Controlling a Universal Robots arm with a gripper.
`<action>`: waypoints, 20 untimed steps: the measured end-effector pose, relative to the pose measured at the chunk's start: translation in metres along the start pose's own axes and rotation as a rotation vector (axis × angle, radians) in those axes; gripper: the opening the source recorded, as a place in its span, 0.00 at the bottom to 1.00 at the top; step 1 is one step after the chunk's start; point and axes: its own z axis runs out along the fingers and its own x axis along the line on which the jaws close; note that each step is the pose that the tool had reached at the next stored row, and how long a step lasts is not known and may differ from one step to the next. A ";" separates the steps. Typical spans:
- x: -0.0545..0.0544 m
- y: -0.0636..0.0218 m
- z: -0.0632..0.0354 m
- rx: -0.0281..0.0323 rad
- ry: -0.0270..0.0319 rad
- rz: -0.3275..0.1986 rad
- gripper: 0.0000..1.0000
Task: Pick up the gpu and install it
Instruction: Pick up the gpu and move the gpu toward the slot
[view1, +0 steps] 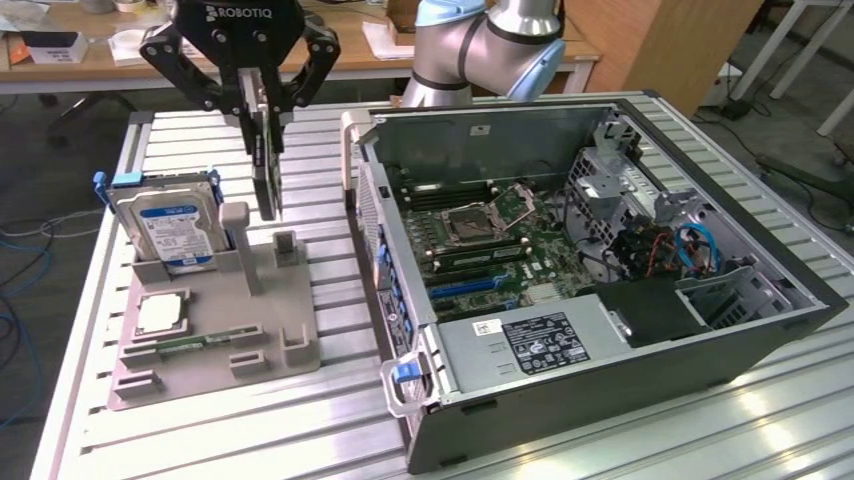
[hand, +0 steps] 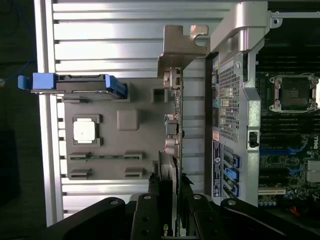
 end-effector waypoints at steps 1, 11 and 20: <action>-0.001 0.0000 0.0000 0.0001 0.0001 0.000 0.26; -0.014 0.0005 0.0000 0.0000 0.0001 0.000 0.26; -0.025 0.0009 0.0001 0.0005 0.0000 0.000 0.26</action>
